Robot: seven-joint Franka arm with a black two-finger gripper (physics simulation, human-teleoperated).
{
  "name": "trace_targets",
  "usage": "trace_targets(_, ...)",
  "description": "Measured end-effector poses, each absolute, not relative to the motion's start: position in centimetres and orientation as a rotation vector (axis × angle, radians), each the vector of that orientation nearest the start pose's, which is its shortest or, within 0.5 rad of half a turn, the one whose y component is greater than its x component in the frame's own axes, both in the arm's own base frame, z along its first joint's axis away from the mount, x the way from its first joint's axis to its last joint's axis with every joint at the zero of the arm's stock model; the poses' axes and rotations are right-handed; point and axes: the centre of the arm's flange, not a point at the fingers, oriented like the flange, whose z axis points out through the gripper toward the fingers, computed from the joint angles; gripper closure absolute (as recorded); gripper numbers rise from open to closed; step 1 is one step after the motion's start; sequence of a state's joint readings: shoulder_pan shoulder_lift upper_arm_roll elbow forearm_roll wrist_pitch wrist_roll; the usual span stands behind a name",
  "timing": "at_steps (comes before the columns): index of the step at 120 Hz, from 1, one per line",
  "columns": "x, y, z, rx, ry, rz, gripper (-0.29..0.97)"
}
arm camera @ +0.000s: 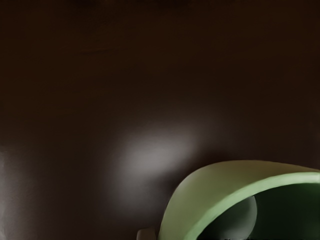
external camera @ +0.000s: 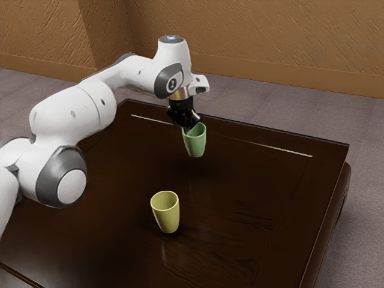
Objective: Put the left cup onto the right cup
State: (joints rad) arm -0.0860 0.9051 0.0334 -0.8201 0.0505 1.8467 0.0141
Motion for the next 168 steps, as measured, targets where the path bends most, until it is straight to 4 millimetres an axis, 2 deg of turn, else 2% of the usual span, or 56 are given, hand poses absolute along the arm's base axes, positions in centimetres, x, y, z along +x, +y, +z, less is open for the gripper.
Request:
trace_targets(22,77.7,-4.9,44.2,-3.06,0.134,-0.221,0.78)
trace_targets(40,75.2,-5.3,46.7,-3.071,0.139,-0.175,0.78)
trace_targets(58,73.1,-5.9,47.4,-3.09,0.147,-0.12,0.78)
trace_targets(88,69.4,-8.3,47.9,-3.11,0.163,-0.042,0.79)
trace_targets(124,64.2,-12.5,49.6,-3.1,0.177,-0.004,0.79)
trace_targets(150,59.8,-13.5,50.2,-3.087,0.133,0.032,0.79)
trace_targets(168,57.6,-13.2,49.7,-3.082,0.074,0.053,0.79)
